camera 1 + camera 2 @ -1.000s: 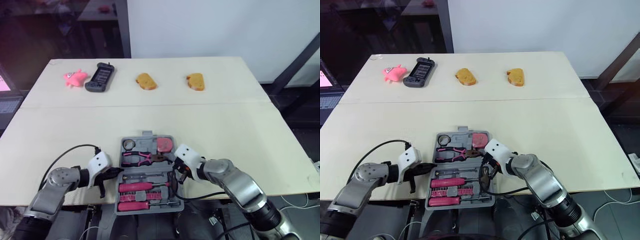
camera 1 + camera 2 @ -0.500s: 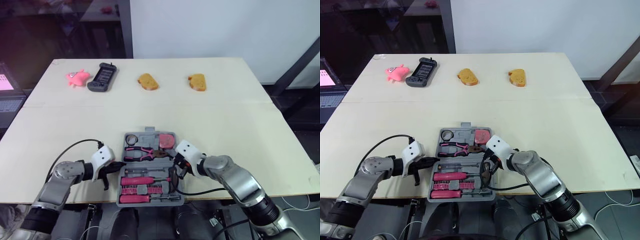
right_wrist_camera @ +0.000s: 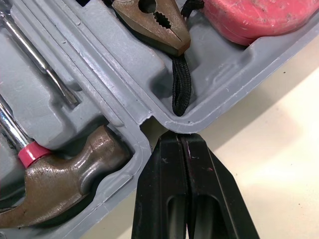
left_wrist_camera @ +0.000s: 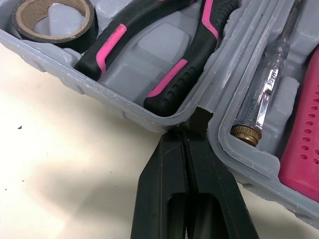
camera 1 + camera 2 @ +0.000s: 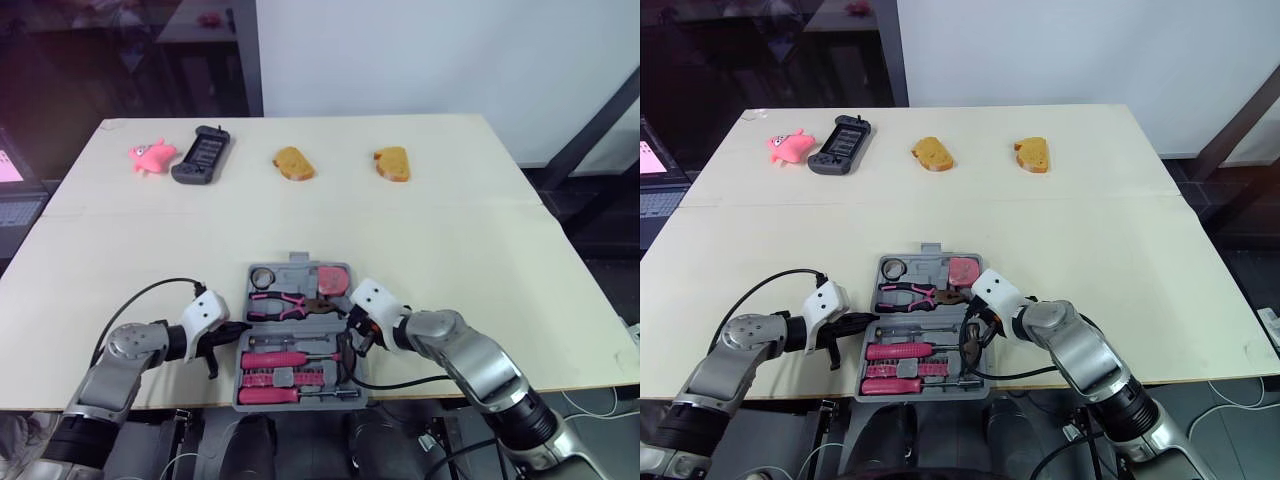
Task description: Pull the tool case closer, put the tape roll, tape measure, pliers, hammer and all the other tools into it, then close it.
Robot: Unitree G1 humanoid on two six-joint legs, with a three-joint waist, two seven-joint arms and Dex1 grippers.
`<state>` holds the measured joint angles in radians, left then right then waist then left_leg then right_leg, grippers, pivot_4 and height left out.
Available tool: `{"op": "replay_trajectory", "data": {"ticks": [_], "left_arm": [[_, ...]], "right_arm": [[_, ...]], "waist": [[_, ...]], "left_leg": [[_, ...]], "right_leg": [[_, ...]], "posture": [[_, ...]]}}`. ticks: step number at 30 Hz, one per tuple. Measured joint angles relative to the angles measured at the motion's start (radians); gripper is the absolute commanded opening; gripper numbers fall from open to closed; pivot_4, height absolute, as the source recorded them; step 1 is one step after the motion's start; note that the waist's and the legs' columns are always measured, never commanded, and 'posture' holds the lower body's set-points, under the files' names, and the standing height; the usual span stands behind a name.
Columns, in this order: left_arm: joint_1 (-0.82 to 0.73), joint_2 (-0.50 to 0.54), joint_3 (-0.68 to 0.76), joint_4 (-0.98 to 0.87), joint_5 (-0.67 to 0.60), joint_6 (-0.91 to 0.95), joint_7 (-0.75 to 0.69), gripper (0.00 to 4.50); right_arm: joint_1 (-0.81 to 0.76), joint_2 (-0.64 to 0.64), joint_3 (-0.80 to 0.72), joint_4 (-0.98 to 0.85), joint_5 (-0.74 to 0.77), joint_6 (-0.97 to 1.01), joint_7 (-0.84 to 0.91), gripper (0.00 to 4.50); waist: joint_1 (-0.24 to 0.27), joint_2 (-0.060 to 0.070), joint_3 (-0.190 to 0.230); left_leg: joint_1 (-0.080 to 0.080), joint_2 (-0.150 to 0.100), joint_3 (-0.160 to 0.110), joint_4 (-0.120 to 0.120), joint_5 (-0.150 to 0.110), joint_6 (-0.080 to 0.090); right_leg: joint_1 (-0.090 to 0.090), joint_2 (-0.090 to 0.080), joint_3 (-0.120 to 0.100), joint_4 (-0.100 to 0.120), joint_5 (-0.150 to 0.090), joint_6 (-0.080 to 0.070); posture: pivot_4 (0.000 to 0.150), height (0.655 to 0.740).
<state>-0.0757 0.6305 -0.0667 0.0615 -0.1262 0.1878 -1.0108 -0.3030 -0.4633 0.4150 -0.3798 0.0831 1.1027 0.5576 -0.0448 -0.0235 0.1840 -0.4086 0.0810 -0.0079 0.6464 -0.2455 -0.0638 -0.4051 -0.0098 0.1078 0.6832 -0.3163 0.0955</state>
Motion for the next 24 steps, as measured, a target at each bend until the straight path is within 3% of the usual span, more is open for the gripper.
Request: {"op": "replay_trajectory", "data": {"ticks": [15,21,24], "left_arm": [[-0.01,0.045,0.033,-0.004,-0.027,-0.012,-0.02,0.03],[0.021,0.115,0.108,-0.104,-0.101,-0.014,-0.05,0.03],[0.099,0.124,0.171,-0.183,-0.203,0.024,-0.097,0.03]], "right_arm": [[-0.003,-0.046,-0.036,-0.026,0.05,0.022,0.026,0.0],[0.005,-0.11,-0.128,-0.119,0.123,0.071,0.059,0.0],[0.018,-0.136,-0.205,-0.141,0.172,0.074,0.086,0.0]], "waist": [[0.001,0.0,0.001],[-0.001,0.0,0.001],[-0.003,-0.001,0.002]], "left_leg": [[-0.002,0.0,0.0,-0.001,0.0,0.0],[-0.002,0.0,0.001,-0.003,0.0,0.0],[-0.002,0.001,0.001,-0.003,0.0,0.0]], "right_leg": [[-0.003,0.0,0.0,0.0,0.0,0.001],[-0.003,0.0,0.0,-0.002,0.0,0.0],[-0.004,0.0,0.0,-0.002,0.0,0.0]], "posture": [[0.15,0.74],[0.15,0.74],[0.15,0.74]]}}
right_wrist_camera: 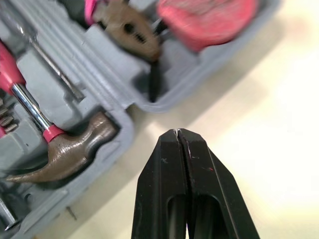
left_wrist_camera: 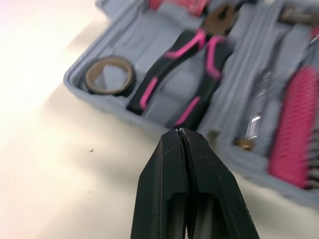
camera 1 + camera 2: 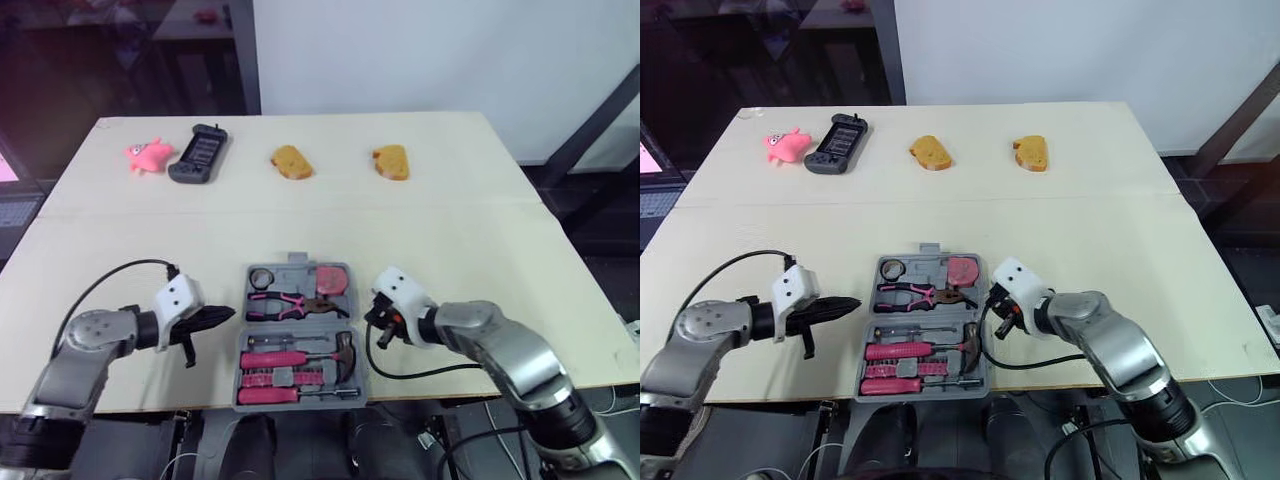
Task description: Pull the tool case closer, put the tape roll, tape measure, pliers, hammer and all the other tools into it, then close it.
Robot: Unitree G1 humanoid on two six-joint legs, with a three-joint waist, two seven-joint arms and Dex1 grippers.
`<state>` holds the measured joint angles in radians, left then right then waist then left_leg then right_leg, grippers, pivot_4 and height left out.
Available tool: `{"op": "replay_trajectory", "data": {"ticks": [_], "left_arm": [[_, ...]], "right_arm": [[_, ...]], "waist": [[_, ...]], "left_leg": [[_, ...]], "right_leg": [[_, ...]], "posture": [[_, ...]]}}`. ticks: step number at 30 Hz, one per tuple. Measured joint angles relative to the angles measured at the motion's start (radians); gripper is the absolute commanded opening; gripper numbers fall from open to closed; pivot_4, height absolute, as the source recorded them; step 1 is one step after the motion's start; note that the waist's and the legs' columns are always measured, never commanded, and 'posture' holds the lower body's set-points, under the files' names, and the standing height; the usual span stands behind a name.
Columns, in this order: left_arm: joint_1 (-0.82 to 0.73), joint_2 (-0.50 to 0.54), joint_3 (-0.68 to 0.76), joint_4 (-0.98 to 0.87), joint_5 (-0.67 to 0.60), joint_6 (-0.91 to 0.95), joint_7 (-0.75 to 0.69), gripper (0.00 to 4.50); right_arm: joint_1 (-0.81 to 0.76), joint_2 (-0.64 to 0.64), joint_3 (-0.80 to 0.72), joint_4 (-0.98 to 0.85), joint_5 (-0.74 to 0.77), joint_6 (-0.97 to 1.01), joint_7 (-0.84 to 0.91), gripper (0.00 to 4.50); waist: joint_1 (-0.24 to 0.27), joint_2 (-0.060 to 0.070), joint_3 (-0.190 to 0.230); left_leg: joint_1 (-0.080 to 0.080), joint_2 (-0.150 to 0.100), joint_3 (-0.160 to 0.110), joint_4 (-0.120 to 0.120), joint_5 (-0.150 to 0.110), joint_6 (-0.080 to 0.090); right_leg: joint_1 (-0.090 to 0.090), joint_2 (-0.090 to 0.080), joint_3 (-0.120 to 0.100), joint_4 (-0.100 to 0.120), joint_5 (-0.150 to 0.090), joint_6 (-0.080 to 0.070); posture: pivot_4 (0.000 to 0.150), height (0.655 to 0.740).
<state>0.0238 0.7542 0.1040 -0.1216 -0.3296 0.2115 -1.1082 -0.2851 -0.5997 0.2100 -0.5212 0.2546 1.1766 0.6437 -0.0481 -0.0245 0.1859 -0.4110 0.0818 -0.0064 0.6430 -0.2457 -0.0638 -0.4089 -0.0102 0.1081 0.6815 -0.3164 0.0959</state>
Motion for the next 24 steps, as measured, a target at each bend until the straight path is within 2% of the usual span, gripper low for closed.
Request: {"op": "replay_trajectory", "data": {"ticks": [4,7,12,19,22,24], "left_arm": [[0.182,0.059,0.051,-0.135,-0.161,0.044,-0.145,0.03],[0.245,0.047,0.055,-0.143,-0.19,0.037,-0.187,0.03],[0.227,0.008,0.022,-0.113,-0.174,-0.001,-0.183,0.03],[0.196,-0.059,-0.093,0.055,-0.035,-0.171,-0.165,0.03],[0.159,-0.087,-0.108,0.129,0.001,-0.264,-0.153,0.0],[0.136,-0.1,-0.128,0.162,0.02,-0.308,-0.146,0.0]], "right_arm": [[0.033,-0.06,-0.09,-0.017,0.068,-0.006,0.056,0.0],[0.057,-0.083,-0.117,-0.015,0.108,-0.005,0.078,0.0],[0.058,-0.065,-0.123,-0.016,0.168,0.017,0.074,0.0],[0.013,0.009,-0.14,-0.016,0.24,0.106,0.017,0.0],[-0.031,0.04,-0.153,0.003,0.259,0.15,-0.012,0.9],[-0.069,0.069,-0.174,0.033,0.272,0.181,-0.032,1.8]], "waist": [[0.0,0.0,0.0],[0.004,0.001,0.002],[0.003,0.001,0.002],[0.001,0.001,0.002],[0.004,0.002,0.001],[0.005,0.002,0.001]], "left_leg": [[0.0,0.0,0.001,-0.001,0.0,0.0],[0.001,0.0,0.001,-0.001,0.0,0.0],[0.001,0.0,0.002,0.0,0.0,0.0],[0.0,0.0,0.002,-0.001,0.0,0.0],[0.001,0.0,0.002,-0.001,0.0,0.0],[0.001,0.0,0.002,0.0,0.0,0.0]], "right_leg": [[0.0,0.0,0.0,-0.001,0.0,-0.001],[0.0,0.0,0.0,-0.001,-0.002,-0.003],[0.0,-0.001,0.001,-0.002,-0.002,-0.004],[-0.001,0.0,0.001,-0.003,-0.001,-0.003],[0.0,-0.001,0.001,-0.003,-0.001,-0.004],[0.001,-0.001,0.001,-0.003,-0.001,-0.004]], "posture": [[0.15,0.74],[0.15,0.74],[0.15,0.74],[0.15,0.74],[0.15,0.74],[0.15,0.74]]}}
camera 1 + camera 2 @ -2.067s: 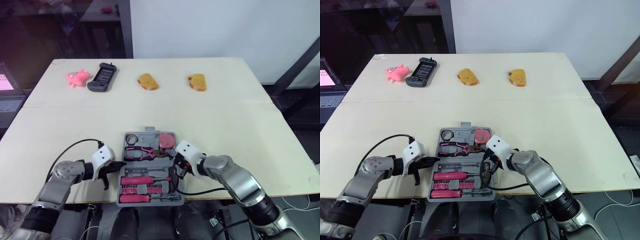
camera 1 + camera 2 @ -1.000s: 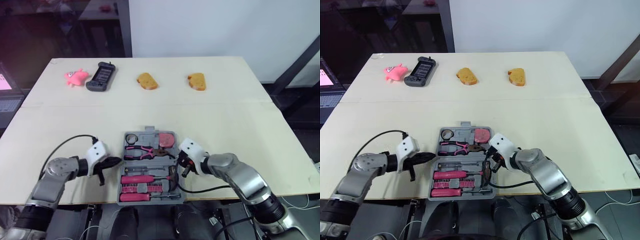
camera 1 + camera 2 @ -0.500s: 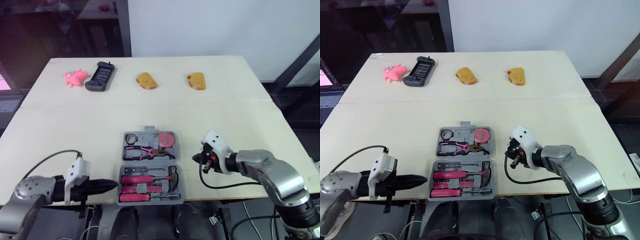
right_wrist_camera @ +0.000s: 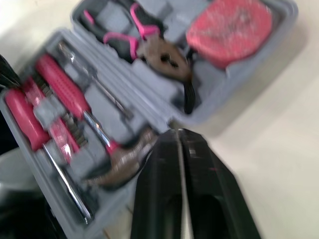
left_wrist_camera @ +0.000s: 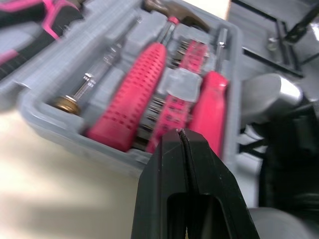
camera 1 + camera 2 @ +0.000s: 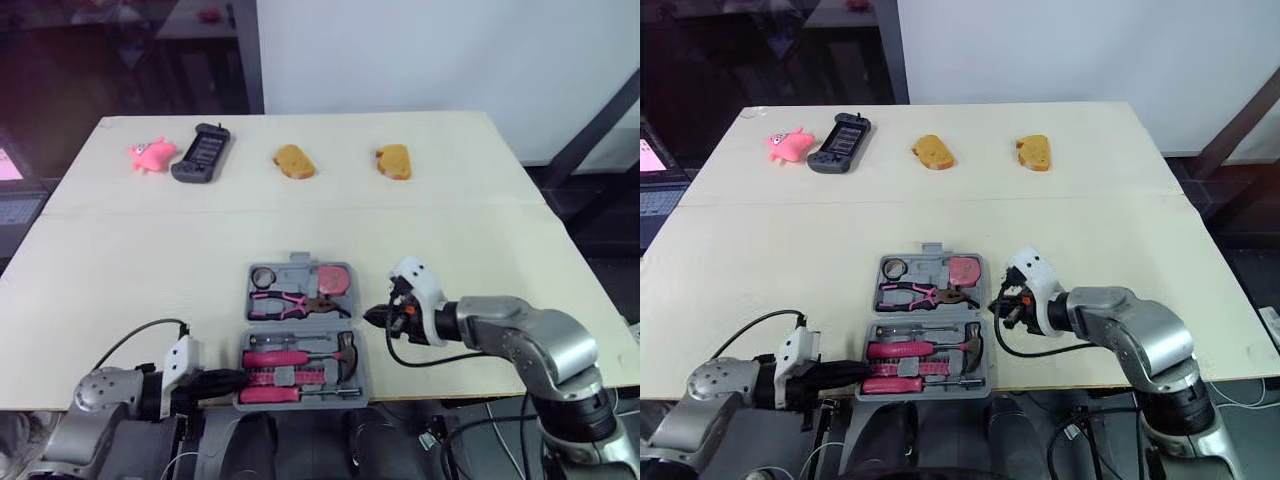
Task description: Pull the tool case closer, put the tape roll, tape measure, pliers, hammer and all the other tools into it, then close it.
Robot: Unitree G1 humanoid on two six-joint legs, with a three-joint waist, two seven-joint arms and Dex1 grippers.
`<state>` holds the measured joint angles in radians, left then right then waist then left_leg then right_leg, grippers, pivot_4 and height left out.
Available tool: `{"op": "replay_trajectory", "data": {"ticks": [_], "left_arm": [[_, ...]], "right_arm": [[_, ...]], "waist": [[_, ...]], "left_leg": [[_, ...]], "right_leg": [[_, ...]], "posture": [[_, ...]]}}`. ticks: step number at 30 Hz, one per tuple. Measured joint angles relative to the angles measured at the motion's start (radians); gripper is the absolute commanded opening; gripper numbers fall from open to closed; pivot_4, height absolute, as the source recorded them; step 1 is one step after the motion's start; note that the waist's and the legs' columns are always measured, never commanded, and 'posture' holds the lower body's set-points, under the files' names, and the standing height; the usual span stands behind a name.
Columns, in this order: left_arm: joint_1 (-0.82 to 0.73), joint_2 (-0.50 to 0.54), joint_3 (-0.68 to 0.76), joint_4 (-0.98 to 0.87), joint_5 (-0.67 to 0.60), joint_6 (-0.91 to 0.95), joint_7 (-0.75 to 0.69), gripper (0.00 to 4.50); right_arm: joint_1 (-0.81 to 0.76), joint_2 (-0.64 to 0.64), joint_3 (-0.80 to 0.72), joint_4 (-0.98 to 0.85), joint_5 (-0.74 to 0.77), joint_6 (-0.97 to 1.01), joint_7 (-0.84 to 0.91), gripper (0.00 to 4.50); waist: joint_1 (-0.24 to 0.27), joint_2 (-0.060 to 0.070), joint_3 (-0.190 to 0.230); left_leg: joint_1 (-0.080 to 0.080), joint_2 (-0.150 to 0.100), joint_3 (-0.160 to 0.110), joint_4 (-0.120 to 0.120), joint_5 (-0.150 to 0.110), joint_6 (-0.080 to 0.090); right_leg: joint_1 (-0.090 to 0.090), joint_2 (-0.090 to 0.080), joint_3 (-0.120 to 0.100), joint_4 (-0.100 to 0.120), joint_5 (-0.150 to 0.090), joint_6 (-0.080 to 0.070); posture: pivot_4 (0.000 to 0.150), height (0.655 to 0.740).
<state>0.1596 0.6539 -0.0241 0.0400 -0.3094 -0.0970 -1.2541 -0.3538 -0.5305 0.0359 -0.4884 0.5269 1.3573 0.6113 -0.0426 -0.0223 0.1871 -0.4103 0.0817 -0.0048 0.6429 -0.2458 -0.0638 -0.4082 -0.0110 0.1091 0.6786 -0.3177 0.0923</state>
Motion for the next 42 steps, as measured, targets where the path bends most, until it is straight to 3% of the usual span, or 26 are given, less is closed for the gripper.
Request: {"op": "replay_trajectory", "data": {"ticks": [4,6,11,18,24,33,42], "left_arm": [[-0.022,-0.006,-0.003,0.04,0.016,-0.045,0.017,0.0],[-0.027,-0.006,-0.01,0.053,0.018,-0.061,0.017,0.0],[-0.045,-0.005,-0.043,0.078,0.036,-0.113,0.017,0.0],[-0.054,0.0,-0.068,0.102,0.045,-0.143,0.017,0.0],[-0.059,0.003,-0.074,0.109,0.052,-0.162,0.024,0.0],[-0.081,0.013,-0.081,0.124,0.052,-0.175,0.016,0.0],[-0.089,0.014,-0.083,0.13,0.052,-0.177,0.014,0.0]], "right_arm": [[-0.057,0.024,-0.059,0.095,0.016,0.066,-0.027,3.87],[-0.106,0.061,-0.101,0.17,0.028,0.112,-0.041,4.46],[-0.237,0.185,-0.163,0.399,0.025,0.186,-0.095,4.46],[-0.318,0.249,-0.17,0.685,-0.031,0.116,-0.154,4.46],[-0.376,0.386,-0.345,0.834,0.004,0.121,-0.197,4.46],[-0.386,0.442,-0.47,0.905,0.023,0.11,-0.218,4.46],[-0.336,0.385,-0.384,0.769,0.105,0.08,-0.087,4.46]], "waist": [[-0.003,0.001,0.0],[-0.006,0.004,-0.002],[-0.015,0.007,-0.003],[-0.031,0.009,-0.004],[-0.032,0.009,-0.004],[-0.034,0.011,-0.004],[-0.032,0.012,-0.004]], "left_leg": [[0.0,0.0,0.0,0.0,0.0,0.0],[0.0,0.0,0.0,-0.001,0.0,0.0],[0.002,0.0,0.0,-0.005,0.0,0.0],[0.004,0.0,-0.001,-0.012,0.0,0.0],[0.004,0.0,-0.001,-0.012,0.0,0.001],[0.004,0.0,-0.001,-0.012,0.001,0.001],[0.004,0.0,-0.001,-0.012,0.001,0.001]], "right_leg": [[0.0,0.0,0.0,0.0,0.0,0.0],[0.0,0.0,0.0,0.0,0.0,0.0],[0.0,0.001,0.0,0.0,0.001,0.001],[-0.001,0.002,0.0,0.0,0.002,0.004],[-0.001,0.002,0.0,0.001,0.002,0.004],[-0.002,0.002,0.0,0.002,0.002,0.004],[-0.002,0.002,0.0,0.002,0.002,0.004]], "posture": [[0.15,0.74],[0.15,0.74],[0.15,0.74],[0.15,0.74],[0.15,0.74],[0.15,0.74],[0.15,0.74]]}}
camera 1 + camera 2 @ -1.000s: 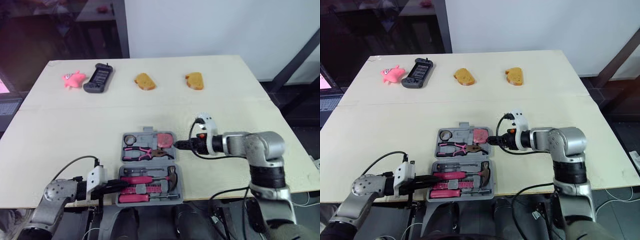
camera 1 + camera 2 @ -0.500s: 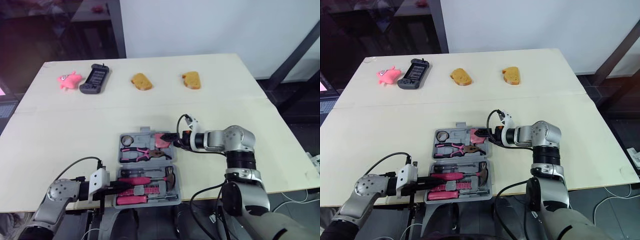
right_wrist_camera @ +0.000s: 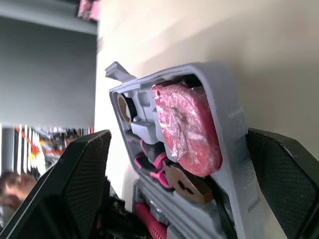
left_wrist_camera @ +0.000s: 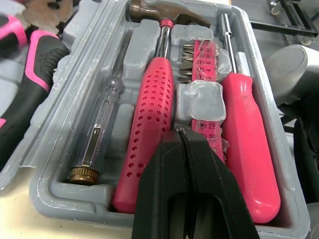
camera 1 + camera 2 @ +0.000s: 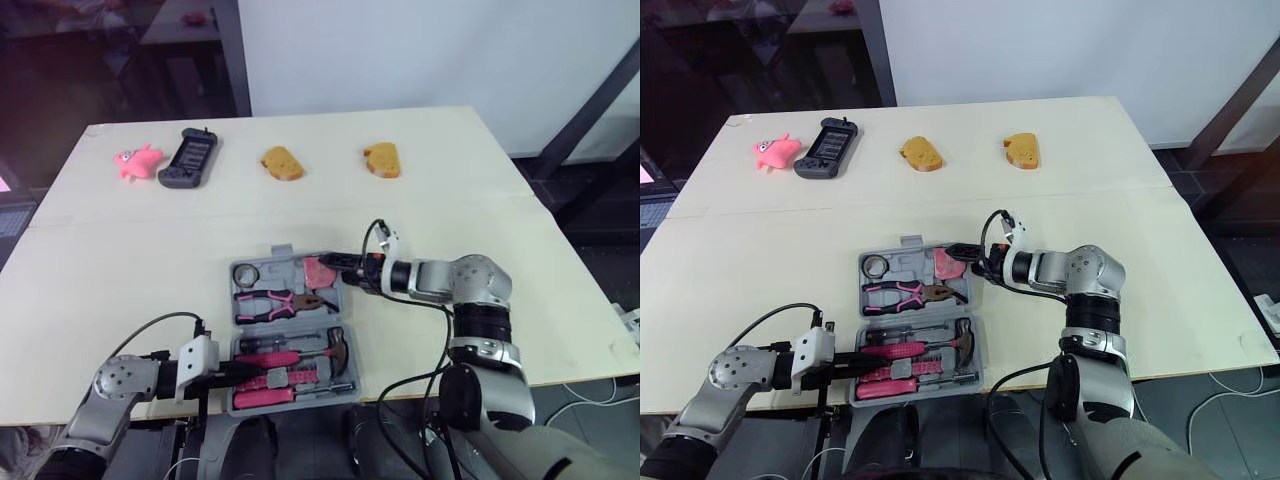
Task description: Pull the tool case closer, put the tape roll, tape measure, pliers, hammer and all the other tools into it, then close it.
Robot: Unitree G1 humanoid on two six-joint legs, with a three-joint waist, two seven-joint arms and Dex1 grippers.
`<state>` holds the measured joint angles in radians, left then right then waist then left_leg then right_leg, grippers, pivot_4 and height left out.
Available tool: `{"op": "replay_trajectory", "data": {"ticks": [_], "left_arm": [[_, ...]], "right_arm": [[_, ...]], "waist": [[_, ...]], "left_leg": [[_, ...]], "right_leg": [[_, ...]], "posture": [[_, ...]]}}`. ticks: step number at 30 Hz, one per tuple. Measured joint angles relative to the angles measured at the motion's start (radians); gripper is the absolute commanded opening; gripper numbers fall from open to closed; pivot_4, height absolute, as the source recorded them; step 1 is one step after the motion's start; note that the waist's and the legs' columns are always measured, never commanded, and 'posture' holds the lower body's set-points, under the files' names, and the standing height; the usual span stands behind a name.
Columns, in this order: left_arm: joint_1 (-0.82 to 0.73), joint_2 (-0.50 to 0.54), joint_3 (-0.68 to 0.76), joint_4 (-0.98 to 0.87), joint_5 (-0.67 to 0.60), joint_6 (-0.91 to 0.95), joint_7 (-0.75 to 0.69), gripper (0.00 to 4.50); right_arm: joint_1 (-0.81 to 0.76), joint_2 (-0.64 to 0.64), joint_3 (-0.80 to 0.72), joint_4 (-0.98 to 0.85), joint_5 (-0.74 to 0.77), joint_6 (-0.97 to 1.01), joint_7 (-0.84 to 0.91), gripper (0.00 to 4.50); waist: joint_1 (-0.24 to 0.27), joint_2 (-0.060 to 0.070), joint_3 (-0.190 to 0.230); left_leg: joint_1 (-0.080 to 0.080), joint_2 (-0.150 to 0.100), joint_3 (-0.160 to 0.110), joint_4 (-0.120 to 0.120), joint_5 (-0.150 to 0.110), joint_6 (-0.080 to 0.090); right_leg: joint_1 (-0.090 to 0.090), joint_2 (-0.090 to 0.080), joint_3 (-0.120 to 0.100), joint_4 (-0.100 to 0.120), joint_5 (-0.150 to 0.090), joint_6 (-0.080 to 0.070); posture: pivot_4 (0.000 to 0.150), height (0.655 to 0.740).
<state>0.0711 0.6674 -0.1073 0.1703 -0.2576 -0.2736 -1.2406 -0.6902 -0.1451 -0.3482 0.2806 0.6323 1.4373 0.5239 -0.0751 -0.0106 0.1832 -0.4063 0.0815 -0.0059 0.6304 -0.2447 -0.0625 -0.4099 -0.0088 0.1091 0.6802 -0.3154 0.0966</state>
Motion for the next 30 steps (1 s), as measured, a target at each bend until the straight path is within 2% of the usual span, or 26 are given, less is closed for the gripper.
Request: {"op": "replay_trajectory", "data": {"ticks": [6,10,16,20,25,30], "left_arm": [[0.001,0.002,0.003,-0.017,-0.018,0.044,0.0,0.0],[0.025,0.032,0.027,-0.08,-0.084,0.165,0.001,0.0],[0.114,0.142,0.19,-0.251,-0.259,0.394,0.001,0.0],[0.162,0.173,0.281,-0.258,-0.307,0.464,-0.001,0.0],[0.166,0.192,0.363,-0.24,-0.322,0.49,-0.002,0.0],[0.16,0.23,0.443,-0.27,-0.366,0.557,-0.014,0.0]], "right_arm": [[0.023,-0.038,0.042,-0.084,0.053,0.022,0.054,4.46],[0.036,-0.052,0.069,-0.108,0.069,0.02,0.068,4.46],[0.059,-0.068,0.084,-0.145,0.101,0.032,0.078,4.46],[0.071,-0.08,0.102,-0.202,0.13,0.047,0.087,4.46],[0.114,-0.138,0.128,-0.387,0.212,0.095,0.118,4.46],[0.18,-0.307,0.16,-0.776,0.409,0.158,0.184,4.46]], "waist": [[-0.001,0.0,0.0],[-0.005,-0.001,0.001],[-0.013,-0.002,0.001],[-0.025,-0.002,0.002],[-0.022,-0.002,0.004],[-0.02,-0.004,0.005]], "left_leg": [[0.0,0.0,0.0,0.0,0.0,0.0],[-0.002,0.0,0.0,0.0,0.0,0.0],[-0.004,0.0,0.0,-0.002,0.0,0.0],[-0.004,0.0,0.0,-0.004,0.0,0.0],[-0.004,0.0,0.0,-0.004,0.0,0.0],[-0.009,0.0,0.0,-0.003,0.0,0.0]], "right_leg": [[0.0,0.0,0.0,0.0,0.0,0.0],[-0.002,0.0,0.0,0.0,0.0,0.0],[-0.004,0.0,0.0,0.0,-0.001,0.0],[-0.005,0.0,0.0,-0.001,-0.001,0.0],[-0.005,0.0,0.0,-0.001,-0.001,0.0],[-0.01,0.0,-0.001,-0.001,-0.001,0.0]], "posture": [[0.15,0.74],[0.15,0.74],[0.15,0.74],[0.15,0.74],[0.15,0.74],[0.15,0.74]]}}
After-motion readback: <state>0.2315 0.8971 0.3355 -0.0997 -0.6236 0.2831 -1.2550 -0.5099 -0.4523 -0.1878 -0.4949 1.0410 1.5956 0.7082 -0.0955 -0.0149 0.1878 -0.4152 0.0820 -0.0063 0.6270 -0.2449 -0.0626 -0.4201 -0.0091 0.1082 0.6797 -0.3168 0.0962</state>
